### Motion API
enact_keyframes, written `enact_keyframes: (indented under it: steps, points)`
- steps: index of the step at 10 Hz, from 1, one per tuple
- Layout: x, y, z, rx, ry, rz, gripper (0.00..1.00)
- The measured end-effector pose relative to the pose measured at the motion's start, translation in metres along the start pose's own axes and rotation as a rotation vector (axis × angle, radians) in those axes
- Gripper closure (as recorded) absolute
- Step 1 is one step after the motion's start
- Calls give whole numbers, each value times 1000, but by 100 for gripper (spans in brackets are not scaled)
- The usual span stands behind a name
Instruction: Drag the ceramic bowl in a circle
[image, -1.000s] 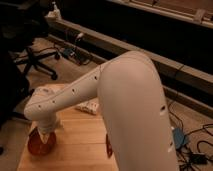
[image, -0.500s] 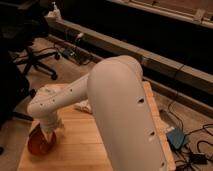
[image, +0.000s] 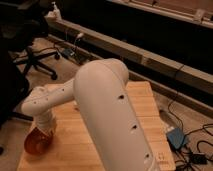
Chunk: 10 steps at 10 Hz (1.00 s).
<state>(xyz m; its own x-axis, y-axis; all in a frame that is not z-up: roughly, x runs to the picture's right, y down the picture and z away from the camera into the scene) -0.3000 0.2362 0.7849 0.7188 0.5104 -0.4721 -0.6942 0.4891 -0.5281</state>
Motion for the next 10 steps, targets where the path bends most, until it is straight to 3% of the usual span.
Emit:
enact_keyframes:
  steps: [4,7,10]
  points:
    - [-18,-6,-5,61,7,-18,100]
    - [-25,-51,-25,149,-6,24,100]
    - [-15,-98,-25,231,22,82,100]
